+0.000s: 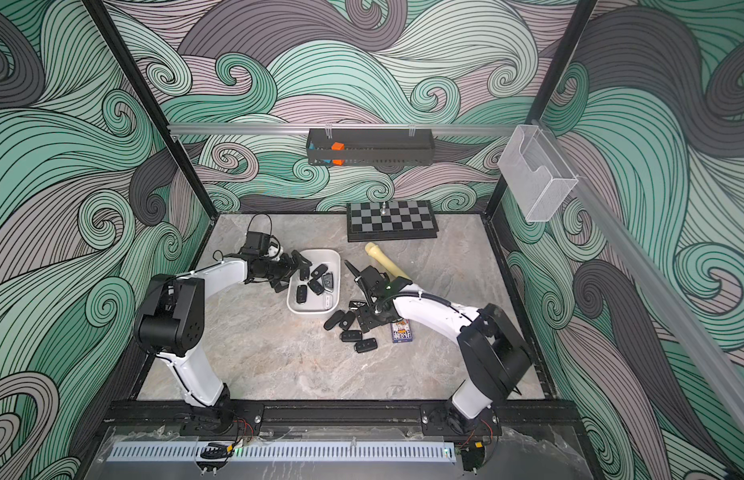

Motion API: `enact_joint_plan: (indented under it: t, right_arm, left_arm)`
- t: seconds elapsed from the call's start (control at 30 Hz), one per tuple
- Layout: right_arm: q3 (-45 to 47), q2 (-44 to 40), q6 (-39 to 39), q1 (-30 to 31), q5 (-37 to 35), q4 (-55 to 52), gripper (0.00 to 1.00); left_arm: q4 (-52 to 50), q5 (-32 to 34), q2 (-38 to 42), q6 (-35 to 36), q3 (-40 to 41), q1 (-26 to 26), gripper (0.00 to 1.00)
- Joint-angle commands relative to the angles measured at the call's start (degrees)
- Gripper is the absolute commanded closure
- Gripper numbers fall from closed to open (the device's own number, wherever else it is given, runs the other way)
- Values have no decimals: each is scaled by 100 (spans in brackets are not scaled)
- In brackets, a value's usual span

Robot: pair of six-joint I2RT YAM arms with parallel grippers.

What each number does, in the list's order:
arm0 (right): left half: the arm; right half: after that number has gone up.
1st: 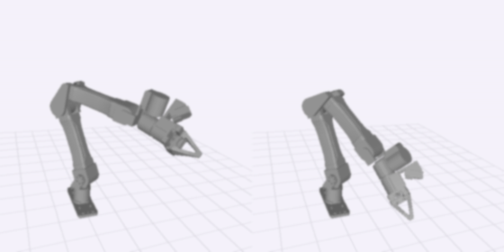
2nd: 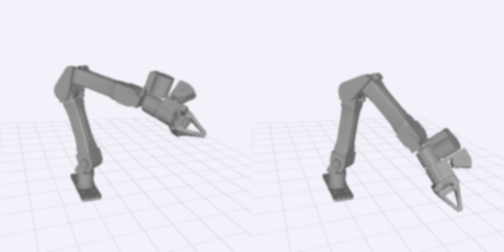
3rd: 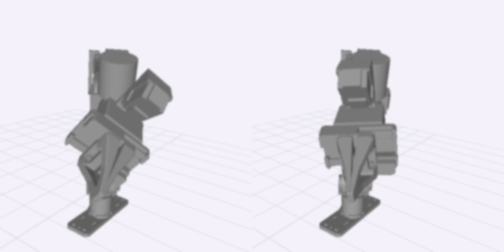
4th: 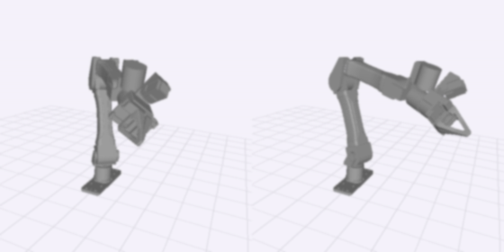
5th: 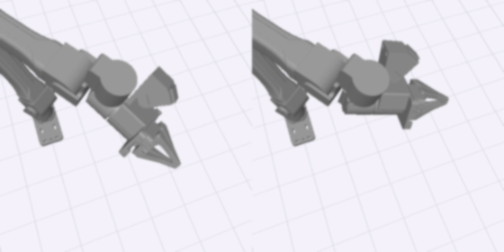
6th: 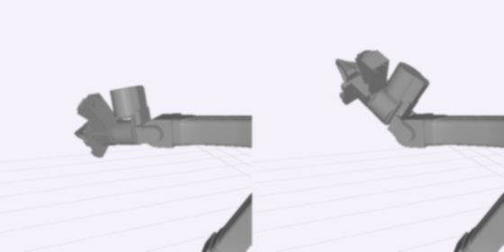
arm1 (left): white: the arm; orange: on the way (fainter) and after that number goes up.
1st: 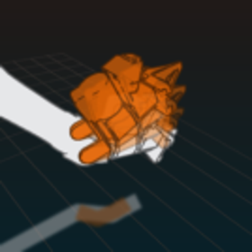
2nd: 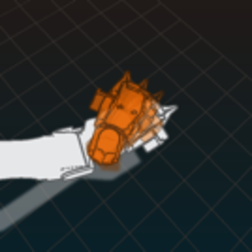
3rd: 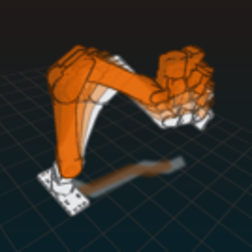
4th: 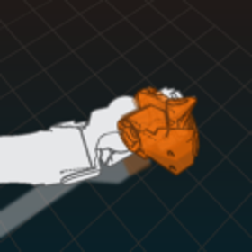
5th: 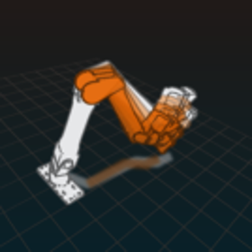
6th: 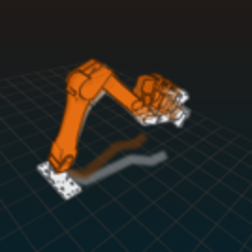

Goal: Place the car key into the storage box
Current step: Adjust the storage box at the center of the board, then pick up the car key from the center of the board.

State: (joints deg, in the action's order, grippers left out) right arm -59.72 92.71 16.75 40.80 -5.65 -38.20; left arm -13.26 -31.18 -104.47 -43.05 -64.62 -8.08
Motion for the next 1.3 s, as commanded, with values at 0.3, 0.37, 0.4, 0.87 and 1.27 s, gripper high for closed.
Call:
enact_joint_plan:
  t: [0.3, 0.37, 0.4, 0.87, 1.27]
  right_arm:
    - [-767, 1152, -589, -36, -292, 163, 17]
    - [-816, 1251, -641, -52, -314, 172, 17]
    - [-836, 1295, -648, -59, -316, 182, 17]
    - [-1134, 1972, -813, -283, -123, 360, 15]
    - [-1581, 2293, -981, -476, 60, 361, 19]
  left_arm:
    - [-1435, 622, 882, 748, -397, 265, 1]
    - [-1566, 622, 1203, 813, -232, 281, 1]
    - [-1615, 615, 1342, 828, -146, 280, 1]
    - [-2412, 384, 2963, 1017, 1035, 282, 1]
    - [-2509, 420, 3170, 974, 1156, 288, 1]
